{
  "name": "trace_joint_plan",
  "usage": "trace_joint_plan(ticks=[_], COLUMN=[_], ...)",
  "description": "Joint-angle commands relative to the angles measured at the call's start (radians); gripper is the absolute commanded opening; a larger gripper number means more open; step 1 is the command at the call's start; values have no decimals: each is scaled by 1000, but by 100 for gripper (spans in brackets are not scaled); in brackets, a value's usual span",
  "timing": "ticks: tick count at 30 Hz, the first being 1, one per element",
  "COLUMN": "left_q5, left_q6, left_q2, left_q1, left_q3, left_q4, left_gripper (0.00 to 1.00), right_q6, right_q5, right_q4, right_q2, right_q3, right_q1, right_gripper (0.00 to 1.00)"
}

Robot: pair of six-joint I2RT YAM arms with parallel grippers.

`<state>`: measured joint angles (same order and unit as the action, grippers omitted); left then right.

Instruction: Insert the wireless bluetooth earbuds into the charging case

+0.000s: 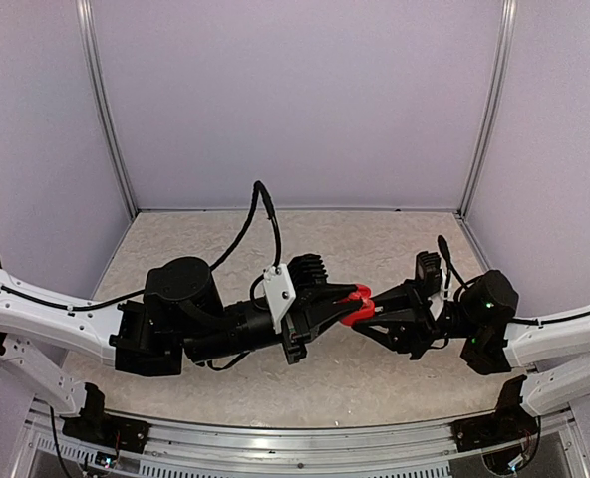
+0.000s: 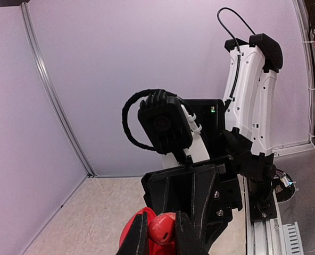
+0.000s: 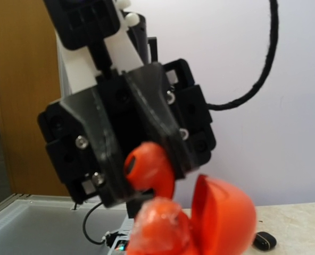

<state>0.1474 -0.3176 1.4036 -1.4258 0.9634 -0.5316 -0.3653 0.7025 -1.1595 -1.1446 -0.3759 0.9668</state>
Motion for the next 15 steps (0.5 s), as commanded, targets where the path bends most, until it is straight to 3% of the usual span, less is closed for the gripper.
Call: trace_joint_plan(ticks=[1,15], left_q5=[-74,-141], left_q6=[12,-29], left_q2=[16,-31], left_q1=[-2,21], left_q3=[-28,-79], left_q4=[27,59], left_gripper=[13,17], right_q6=[-15,-26], right_q5=[21,47], right_q4=[-49,-61], right_q2=[1,13], right_q3=[-27,-34], right_q1=[8,7], right_gripper=[0,0])
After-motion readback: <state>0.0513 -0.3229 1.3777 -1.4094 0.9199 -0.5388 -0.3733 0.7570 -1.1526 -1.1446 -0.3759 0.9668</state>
